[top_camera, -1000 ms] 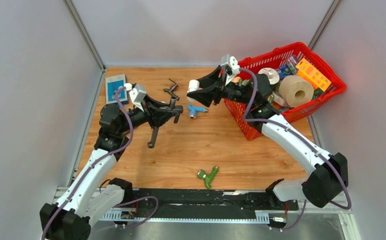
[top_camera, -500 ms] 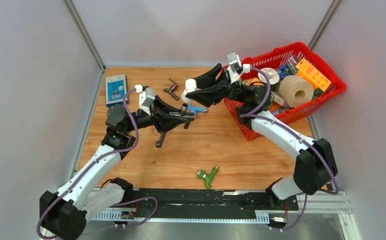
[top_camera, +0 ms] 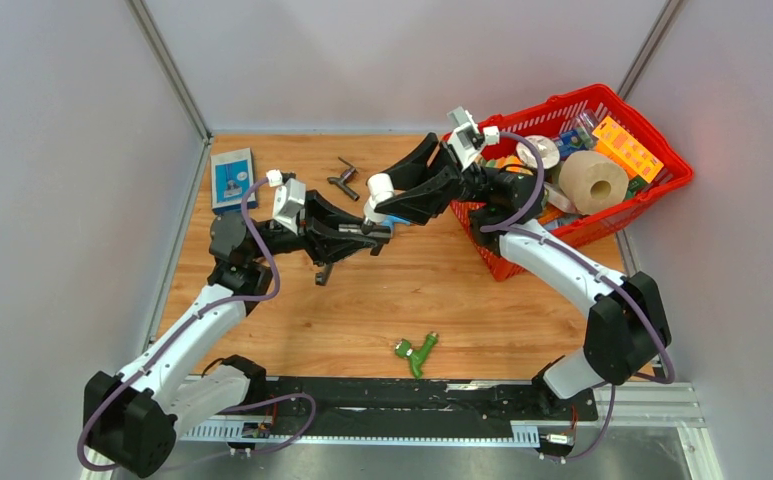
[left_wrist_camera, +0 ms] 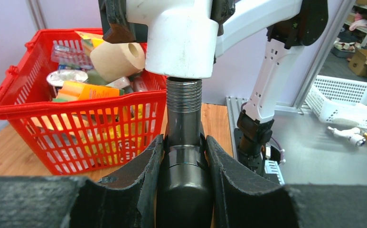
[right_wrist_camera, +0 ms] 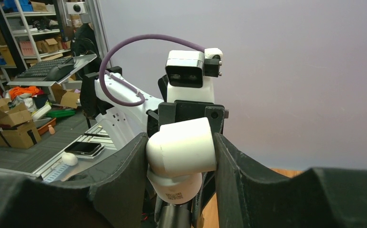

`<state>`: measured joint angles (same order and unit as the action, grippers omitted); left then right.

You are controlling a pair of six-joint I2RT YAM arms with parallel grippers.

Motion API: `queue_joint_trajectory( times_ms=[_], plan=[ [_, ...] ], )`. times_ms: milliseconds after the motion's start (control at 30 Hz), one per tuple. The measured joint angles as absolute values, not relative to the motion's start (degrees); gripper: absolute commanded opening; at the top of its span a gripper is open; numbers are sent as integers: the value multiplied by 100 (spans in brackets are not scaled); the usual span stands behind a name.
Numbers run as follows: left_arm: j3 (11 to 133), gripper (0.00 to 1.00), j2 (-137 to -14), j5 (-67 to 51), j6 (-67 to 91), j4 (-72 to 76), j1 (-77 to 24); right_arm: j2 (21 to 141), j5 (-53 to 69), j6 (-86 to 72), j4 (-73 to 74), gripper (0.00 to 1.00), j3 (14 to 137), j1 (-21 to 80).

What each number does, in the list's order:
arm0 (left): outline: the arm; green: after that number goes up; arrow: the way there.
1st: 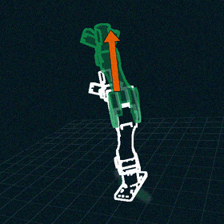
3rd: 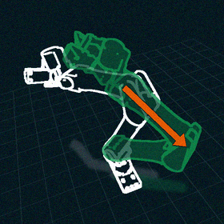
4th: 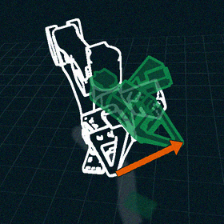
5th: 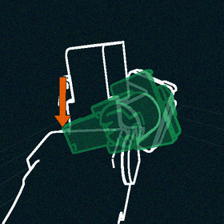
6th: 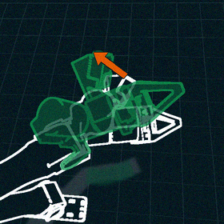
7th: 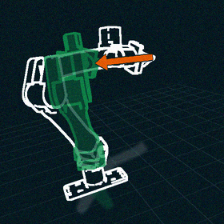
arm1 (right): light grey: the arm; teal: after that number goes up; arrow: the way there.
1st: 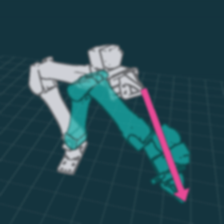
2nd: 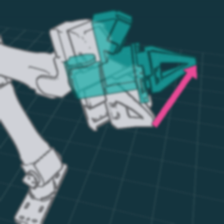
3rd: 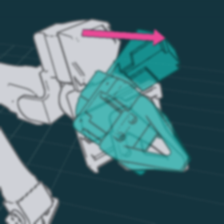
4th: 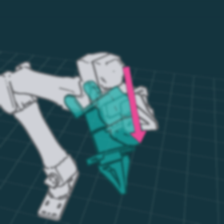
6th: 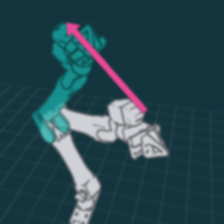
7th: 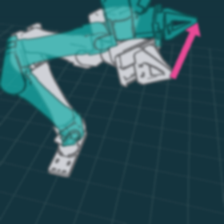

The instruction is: Install the water faucets

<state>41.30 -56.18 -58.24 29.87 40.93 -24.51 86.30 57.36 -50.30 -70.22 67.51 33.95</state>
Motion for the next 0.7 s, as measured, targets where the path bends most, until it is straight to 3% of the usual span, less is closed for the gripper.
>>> queue_joint_trajectory(
  times_ms=[700],
  plan=[
    [4167,0,-5710,-6112,2862,4198,-2510,8886,5907,-5437,-7017,0,7065,3581]
  ],
)
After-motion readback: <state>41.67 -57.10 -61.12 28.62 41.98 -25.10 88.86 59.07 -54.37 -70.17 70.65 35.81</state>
